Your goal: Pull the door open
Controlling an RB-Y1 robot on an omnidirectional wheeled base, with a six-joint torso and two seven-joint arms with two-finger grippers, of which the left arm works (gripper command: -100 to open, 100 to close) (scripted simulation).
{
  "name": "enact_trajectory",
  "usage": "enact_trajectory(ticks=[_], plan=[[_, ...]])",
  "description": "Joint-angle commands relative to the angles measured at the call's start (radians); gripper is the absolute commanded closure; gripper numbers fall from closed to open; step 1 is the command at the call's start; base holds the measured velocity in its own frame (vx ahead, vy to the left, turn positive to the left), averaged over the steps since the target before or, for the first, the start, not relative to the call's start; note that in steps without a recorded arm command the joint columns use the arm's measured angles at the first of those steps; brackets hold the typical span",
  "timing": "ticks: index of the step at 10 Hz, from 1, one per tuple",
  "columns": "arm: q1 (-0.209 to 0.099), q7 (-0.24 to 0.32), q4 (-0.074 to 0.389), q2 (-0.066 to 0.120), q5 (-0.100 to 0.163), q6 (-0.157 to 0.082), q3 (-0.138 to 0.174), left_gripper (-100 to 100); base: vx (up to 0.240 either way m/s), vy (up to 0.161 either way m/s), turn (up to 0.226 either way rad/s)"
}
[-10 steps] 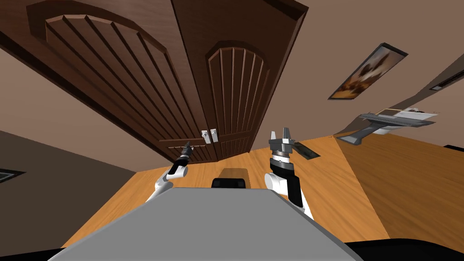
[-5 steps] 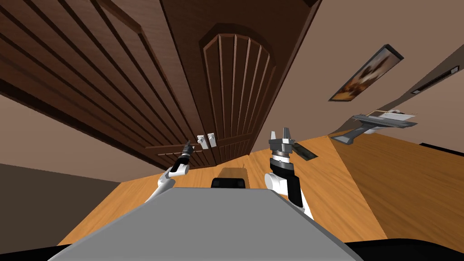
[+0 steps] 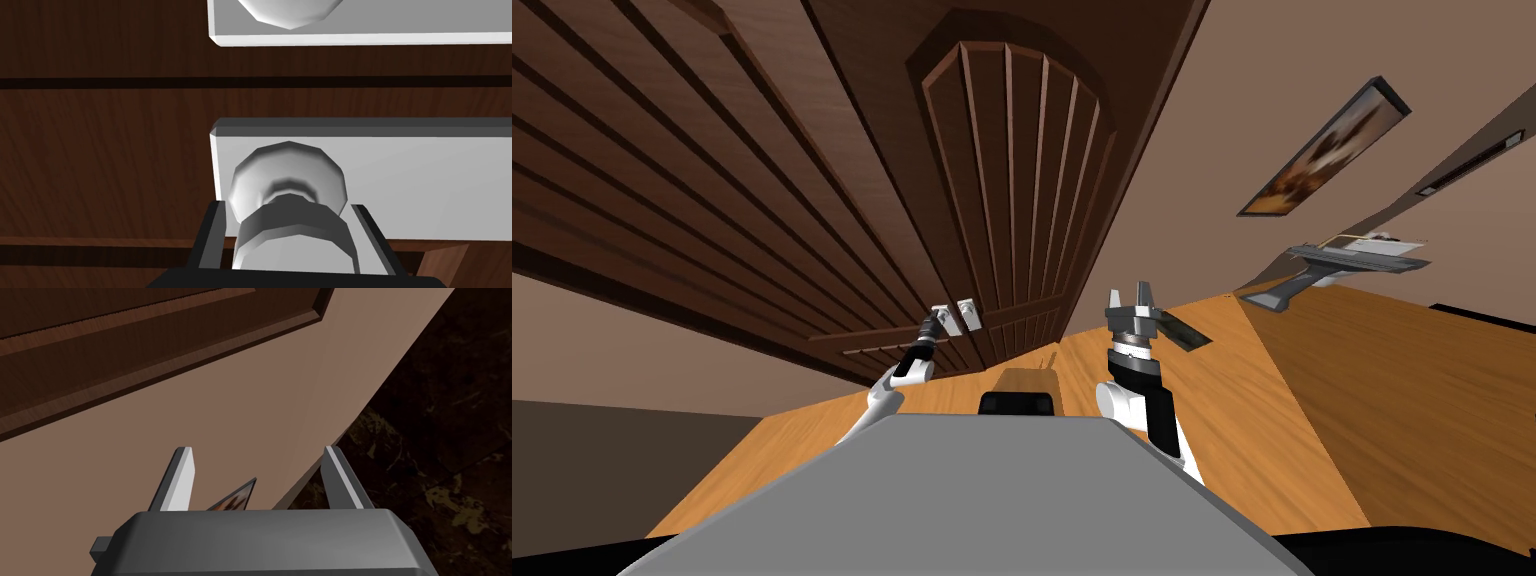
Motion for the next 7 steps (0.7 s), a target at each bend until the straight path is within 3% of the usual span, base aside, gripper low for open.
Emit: enact_trajectory(ticks=[1,4,7], plan=[[0.001,0.000,0.001,0.001,0.000,0.001,0.001,100,-0.026,0.013,-0.013],[0.001,0.000,0.001,0.001,0.000,0.001,0.001,100,-0.004,0.003,-0.005],[0.035,0.006,0.009,0.026,0.004,0.004,0.015,100,-0.198,0.072,0.097]])
